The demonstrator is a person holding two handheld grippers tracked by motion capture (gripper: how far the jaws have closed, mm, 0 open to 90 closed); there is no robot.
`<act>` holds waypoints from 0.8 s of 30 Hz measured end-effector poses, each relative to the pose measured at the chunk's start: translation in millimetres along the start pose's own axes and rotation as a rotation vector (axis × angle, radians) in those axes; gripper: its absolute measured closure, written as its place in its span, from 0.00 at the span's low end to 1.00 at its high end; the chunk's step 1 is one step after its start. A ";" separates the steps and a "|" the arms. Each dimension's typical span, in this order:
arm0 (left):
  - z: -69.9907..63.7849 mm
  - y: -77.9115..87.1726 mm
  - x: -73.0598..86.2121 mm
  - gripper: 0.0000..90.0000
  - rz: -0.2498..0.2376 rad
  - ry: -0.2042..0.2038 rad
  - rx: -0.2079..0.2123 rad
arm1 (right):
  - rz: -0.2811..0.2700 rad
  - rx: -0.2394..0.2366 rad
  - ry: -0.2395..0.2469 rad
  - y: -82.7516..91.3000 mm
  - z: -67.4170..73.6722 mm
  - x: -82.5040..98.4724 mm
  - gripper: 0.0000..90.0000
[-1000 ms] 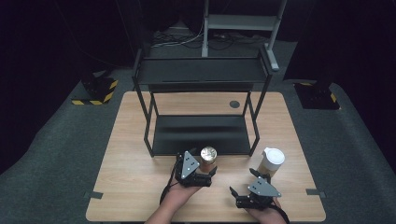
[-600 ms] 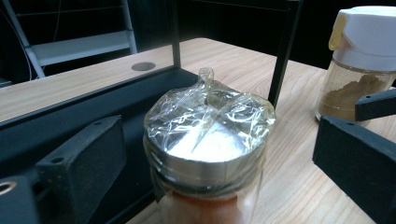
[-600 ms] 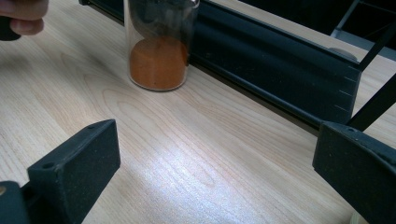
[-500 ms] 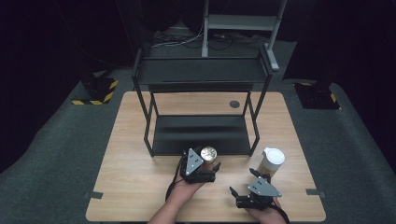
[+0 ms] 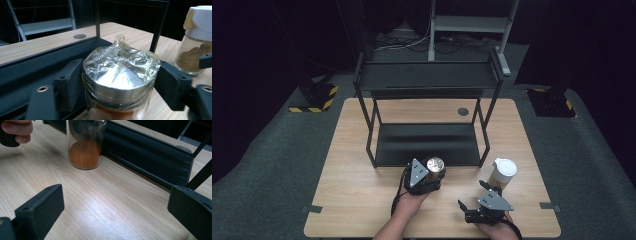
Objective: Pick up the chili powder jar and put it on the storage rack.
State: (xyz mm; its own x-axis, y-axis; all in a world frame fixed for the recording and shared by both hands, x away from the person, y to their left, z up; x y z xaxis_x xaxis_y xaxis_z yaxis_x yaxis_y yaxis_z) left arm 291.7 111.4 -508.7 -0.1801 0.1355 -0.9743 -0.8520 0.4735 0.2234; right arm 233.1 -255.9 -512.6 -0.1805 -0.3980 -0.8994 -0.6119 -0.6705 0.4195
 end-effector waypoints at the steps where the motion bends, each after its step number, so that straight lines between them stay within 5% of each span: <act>1: 0.3 0.1 0.4 0.35 -0.001 0.000 0.003 | 0.000 0.001 0.000 0.0 0.1 0.0 0.00; 24: 5.3 4.8 -4.0 0.38 0.021 0.007 0.018 | 0.012 -0.004 0.006 -1.1 -0.2 -1.5 0.00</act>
State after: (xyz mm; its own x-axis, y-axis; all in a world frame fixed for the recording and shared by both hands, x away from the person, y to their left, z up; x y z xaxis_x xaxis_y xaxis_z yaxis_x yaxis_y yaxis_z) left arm 290.9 117.7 -503.6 -0.2015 0.1397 -0.9695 -0.8388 0.4865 0.2444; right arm 234.2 -254.7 -511.6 -0.1834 -0.4097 -0.8936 -0.6070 -0.6679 0.4308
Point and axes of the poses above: each handheld gripper's, and its own axes: y roughly backward along the jaws, x roughly out of its underside, z roughly to its left, the point moved 5 cm from there along -y, roughly forward along the jaws, and after that the axes turned 10 degrees about -x, right-handed, at the moved point
